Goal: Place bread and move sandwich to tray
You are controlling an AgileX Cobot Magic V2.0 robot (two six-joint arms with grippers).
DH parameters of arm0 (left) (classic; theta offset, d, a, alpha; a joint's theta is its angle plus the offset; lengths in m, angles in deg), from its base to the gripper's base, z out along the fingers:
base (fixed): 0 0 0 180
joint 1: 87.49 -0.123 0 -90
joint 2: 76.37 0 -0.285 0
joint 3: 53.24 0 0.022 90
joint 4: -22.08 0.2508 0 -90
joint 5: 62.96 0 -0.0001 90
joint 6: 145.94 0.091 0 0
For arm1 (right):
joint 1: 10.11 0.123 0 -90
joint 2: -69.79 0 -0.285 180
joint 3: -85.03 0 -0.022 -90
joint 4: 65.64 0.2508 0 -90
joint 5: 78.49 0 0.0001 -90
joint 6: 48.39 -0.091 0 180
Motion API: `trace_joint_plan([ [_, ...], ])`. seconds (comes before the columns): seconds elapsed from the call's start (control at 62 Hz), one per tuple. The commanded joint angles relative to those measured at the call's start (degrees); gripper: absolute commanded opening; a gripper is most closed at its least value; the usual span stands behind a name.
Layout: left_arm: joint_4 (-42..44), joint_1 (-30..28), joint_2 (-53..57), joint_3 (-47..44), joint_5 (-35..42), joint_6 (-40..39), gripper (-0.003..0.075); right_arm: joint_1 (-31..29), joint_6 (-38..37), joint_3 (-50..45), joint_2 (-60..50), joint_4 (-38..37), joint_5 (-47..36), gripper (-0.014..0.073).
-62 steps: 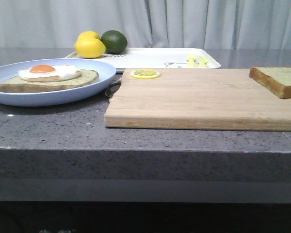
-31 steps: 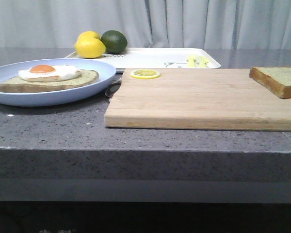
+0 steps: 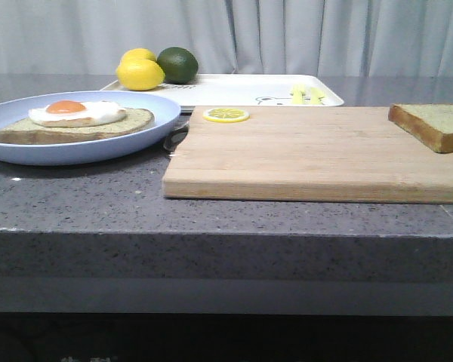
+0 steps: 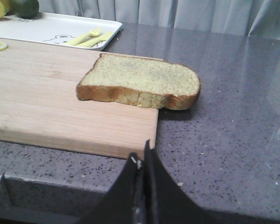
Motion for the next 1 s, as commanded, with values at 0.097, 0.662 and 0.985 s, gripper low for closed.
trace_joint_plan([
  [0.097,0.02,0.02,1.13,-0.24,4.94,0.02,-0.0018,-0.40,0.23,0.23,-1.11,-0.04,-4.32,-0.0109],
  [0.662,-1.34,0.02,1.13,-0.24,6.40,0.02,-0.0018,-0.40,0.23,0.28,-1.11,1.27,-6.04,-0.0109],
  [0.985,-1.43,0.02,1.13,0.31,21.90,0.02,-0.0018,-0.40,0.23,5.15,-1.00,5.83,-9.22,-0.0109],
])
